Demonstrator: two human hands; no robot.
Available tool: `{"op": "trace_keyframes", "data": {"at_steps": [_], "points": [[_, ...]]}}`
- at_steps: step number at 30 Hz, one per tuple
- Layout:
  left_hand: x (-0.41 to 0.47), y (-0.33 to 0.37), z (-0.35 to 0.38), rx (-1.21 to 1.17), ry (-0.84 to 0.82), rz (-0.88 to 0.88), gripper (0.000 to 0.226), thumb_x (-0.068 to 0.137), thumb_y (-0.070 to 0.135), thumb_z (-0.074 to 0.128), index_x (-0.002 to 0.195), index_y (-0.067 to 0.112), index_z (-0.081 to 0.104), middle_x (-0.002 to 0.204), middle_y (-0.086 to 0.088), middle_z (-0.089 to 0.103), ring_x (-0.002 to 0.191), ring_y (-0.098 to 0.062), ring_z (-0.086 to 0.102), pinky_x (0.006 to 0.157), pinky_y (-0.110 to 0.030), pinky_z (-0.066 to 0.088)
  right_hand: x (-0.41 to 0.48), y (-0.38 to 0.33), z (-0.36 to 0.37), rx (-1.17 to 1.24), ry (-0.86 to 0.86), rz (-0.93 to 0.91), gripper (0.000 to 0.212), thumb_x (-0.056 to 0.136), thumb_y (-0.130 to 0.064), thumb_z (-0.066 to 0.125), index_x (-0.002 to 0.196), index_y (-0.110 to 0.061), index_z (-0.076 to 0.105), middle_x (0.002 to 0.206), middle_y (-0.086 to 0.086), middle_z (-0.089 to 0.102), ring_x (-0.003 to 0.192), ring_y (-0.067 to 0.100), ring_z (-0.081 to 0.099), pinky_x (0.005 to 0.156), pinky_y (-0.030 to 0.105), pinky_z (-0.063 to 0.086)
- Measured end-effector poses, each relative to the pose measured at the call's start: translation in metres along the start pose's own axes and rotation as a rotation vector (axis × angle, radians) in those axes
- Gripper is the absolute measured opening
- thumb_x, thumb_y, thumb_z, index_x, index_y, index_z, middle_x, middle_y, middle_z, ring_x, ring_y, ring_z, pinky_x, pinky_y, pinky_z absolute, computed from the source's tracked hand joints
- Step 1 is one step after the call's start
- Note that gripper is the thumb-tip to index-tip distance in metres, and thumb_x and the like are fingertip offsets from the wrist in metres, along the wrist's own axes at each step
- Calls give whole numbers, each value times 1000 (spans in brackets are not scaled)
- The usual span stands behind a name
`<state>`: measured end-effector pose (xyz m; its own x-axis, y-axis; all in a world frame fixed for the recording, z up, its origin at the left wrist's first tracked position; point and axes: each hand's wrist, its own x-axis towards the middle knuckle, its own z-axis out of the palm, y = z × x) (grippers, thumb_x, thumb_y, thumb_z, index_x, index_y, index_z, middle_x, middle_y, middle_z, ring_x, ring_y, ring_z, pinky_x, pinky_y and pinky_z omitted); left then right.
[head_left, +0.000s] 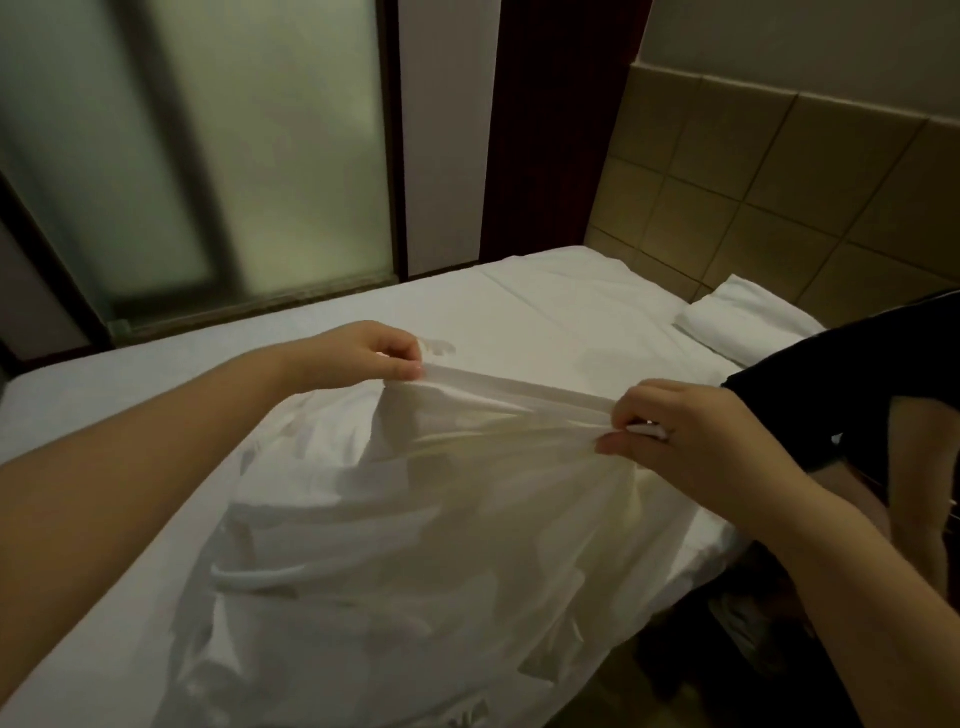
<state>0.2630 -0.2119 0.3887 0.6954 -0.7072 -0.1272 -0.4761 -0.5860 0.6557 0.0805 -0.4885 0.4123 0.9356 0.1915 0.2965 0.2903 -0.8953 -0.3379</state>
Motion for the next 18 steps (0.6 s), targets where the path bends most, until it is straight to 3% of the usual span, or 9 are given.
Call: {"op": "trace_keyframes", "data": {"at_steps": [2,5,7,9,13,16,18], "points": [[0,-1,-12,226,199,85,18,87,38,54,74,27,60,74,8,57,70,-5,48,68,-18,34,8,-2,2,-3,1,1,16,80,-29,70,82,-14,66,77,-5,61,69,16,55,64,26,45],[1,10,-51,487,658,268,29,84,36,51,81,10,64,71,-2,54,72,-17,43,64,-25,32,25,-5,4,-27,117,-47,18,77,-29,71,81,-12,68,74,-5,61,64,17,55,59,19,42],[2,8,-74,581,803,254,35,84,39,49,82,7,65,68,-6,53,73,-19,42,65,-28,32,37,-9,1,-23,198,-87,23,75,-34,66,79,-11,68,71,-7,57,60,15,53,58,14,40],[7,-5,-77,550,743,154,40,83,43,48,83,8,67,67,-6,52,73,-20,44,65,-31,34,48,-12,-1,-15,242,-109,24,75,-34,63,79,-10,68,72,-8,55,59,15,52,58,14,40],[9,-54,-29,443,273,-106,11,92,23,57,90,18,67,78,3,55,85,-21,51,70,-27,32,63,-4,5,-42,203,-53,14,80,-22,71,86,-10,71,78,-5,58,66,15,52,62,12,38],[3,-79,-10,388,421,-231,13,95,19,51,94,20,64,89,2,59,86,-17,52,73,-25,36,64,3,17,-56,115,-55,14,83,-19,68,93,-11,74,86,-1,65,72,15,54,67,19,39],[8,-83,-8,488,565,-265,18,96,19,47,97,18,65,89,-1,61,83,-18,54,72,-29,44,65,3,23,-61,82,-94,12,83,-15,70,92,-11,75,85,0,67,70,20,60,67,20,40]]}}
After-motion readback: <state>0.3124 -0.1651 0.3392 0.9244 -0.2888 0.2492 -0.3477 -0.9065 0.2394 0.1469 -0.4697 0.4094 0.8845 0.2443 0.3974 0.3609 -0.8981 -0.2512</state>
